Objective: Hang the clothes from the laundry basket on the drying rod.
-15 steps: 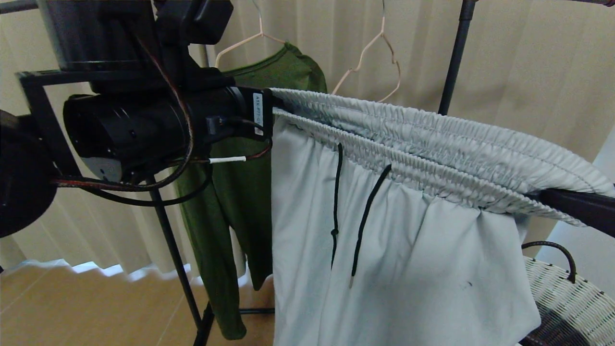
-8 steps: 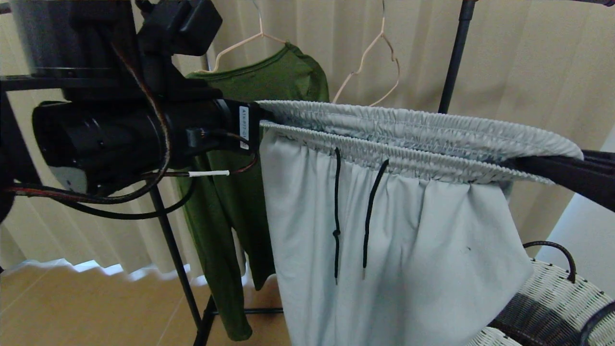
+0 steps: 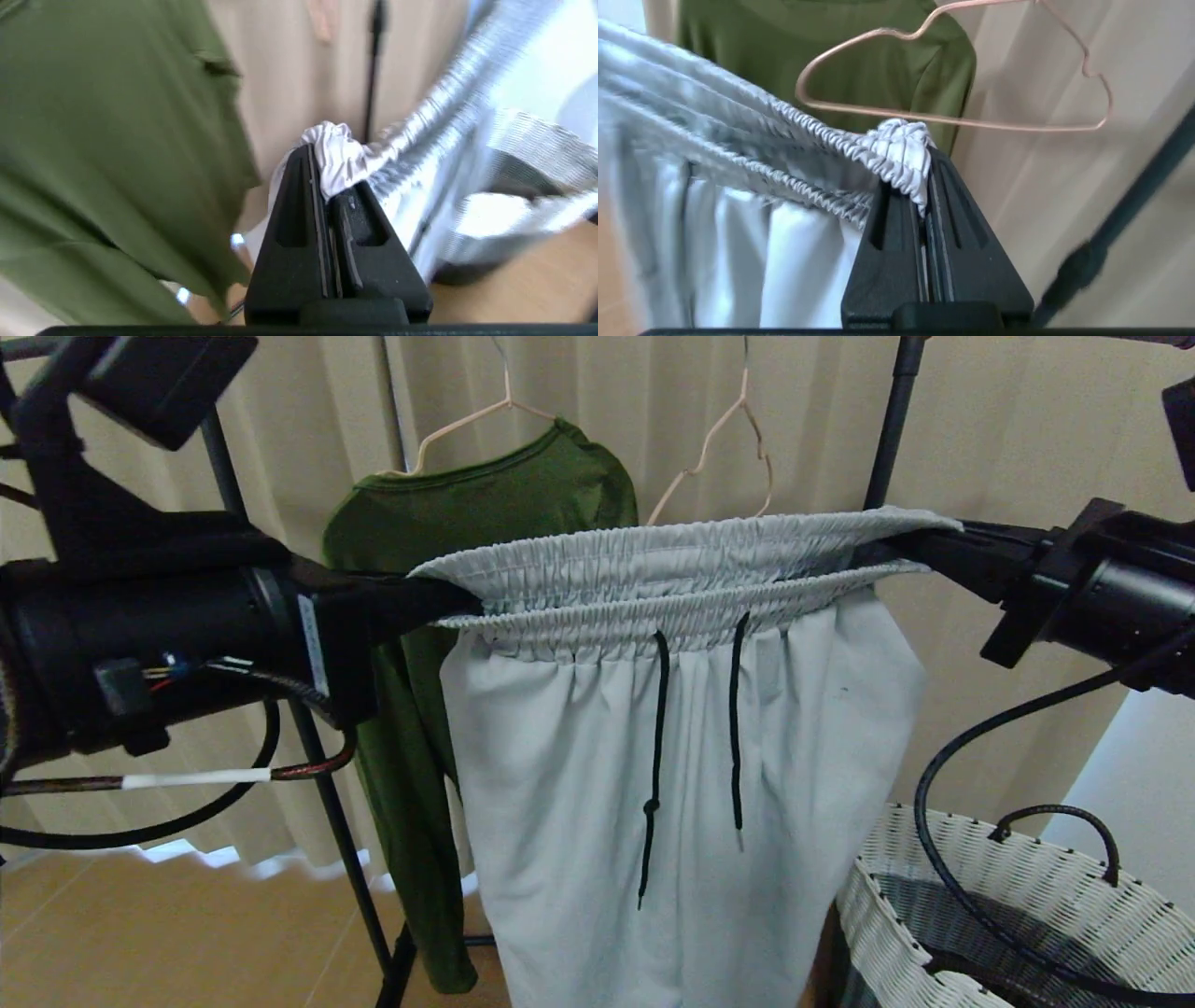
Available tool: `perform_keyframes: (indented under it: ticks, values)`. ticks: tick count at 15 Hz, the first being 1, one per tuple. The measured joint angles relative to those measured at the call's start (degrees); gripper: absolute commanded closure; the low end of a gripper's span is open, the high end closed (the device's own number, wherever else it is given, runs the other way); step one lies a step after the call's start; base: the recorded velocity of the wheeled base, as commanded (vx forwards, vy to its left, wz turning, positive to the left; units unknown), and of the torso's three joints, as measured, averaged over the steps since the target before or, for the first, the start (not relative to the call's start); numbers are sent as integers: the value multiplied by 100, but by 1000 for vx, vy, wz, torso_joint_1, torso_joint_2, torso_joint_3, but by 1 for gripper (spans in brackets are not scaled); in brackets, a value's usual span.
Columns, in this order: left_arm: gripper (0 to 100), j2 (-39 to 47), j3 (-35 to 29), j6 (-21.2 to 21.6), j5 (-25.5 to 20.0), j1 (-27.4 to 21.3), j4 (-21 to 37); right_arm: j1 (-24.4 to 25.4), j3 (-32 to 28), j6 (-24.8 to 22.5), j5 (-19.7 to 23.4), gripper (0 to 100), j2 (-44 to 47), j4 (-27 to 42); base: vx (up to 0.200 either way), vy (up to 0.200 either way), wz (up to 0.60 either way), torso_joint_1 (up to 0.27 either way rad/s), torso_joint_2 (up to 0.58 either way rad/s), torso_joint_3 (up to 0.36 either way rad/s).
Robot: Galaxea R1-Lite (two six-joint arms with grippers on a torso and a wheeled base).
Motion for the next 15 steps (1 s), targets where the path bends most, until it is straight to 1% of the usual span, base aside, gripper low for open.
perform_keyframes:
  ticks: [2, 3, 5, 7, 12, 13, 15]
  values:
    - [100, -334, 330, 44, -552, -74, -13, 11, -193, 13, 0, 100, 322, -191, 0, 0, 0, 0, 0, 0]
    - [100, -496, 472, 104, -714, -154, -22, 22, -254, 18, 1, 100, 455, -269, 0, 0, 0, 0, 0, 0]
    - [100, -702, 647, 244, -766, -258, -35, 28, -302, 18, 1, 100, 607, -293, 0, 0, 0, 0, 0, 0]
    - [100, -791, 703, 268, -772, -286, -33, 30, -319, 16, 1, 100, 675, -293, 0, 0, 0, 0, 0, 0]
    - [100, -813, 629, 318, -719, -282, -44, 27, -291, 16, -46, 100, 647, -282, 0, 0, 0, 0, 0, 0]
    - [100, -758, 551, 452, -577, -249, -41, 22, -278, 16, -73, 100, 584, -239, 0, 0, 0, 0, 0, 0]
    - [100, -579, 383, 703, -13, -160, -52, 16, -254, 13, -100, 100, 396, -191, 0, 0, 0, 0, 0, 0]
